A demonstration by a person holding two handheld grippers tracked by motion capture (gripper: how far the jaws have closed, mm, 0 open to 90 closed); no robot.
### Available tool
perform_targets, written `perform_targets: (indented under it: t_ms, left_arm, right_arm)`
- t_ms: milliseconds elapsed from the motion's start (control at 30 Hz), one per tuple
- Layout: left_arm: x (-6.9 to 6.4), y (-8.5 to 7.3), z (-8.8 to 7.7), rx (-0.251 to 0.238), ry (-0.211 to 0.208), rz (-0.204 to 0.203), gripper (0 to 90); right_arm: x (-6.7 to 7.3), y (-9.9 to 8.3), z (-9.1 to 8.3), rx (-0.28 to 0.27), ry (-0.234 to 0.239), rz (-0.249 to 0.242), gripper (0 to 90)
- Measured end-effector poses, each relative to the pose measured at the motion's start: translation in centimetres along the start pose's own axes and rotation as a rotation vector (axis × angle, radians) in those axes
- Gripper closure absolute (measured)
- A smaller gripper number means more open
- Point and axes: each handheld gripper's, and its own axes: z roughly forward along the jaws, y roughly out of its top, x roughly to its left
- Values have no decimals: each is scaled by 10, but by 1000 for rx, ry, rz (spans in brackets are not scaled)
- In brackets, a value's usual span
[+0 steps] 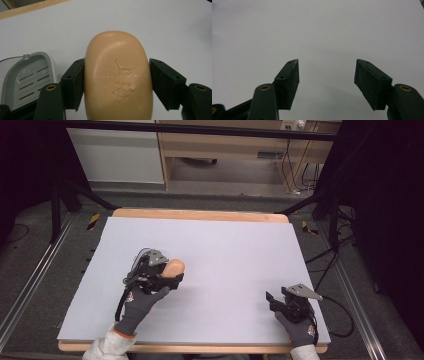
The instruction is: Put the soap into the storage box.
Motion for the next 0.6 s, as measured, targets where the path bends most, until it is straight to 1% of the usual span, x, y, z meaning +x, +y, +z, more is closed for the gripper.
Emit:
perform_targets:
  t_ms: [67,133,167,333,567,600]
  left_arm:
    - [4,0,-3,-3,8,-4,318]
    - [9,0,-6,-11,19,-16,318]
    - [12,0,-7,-13,24,-19,318]
    - [26,1,-14,-18,52,-33,319]
    - [38,1,-16,-22,74,-57,319]
    - [40,1,-15,-21,80,-59,319]
  right_arm:
    - [0,0,0,-2,-1,-2,365]
    - [0,0,0,0,0,-1,365]
    - [-1,0,1,-5,-7,-14,365]
    - [-1,0,1,-4,-7,-13,365]
    - [-1,0,1,-5,-7,-12,365]
    - [0,0,0,0,-1,1,365]
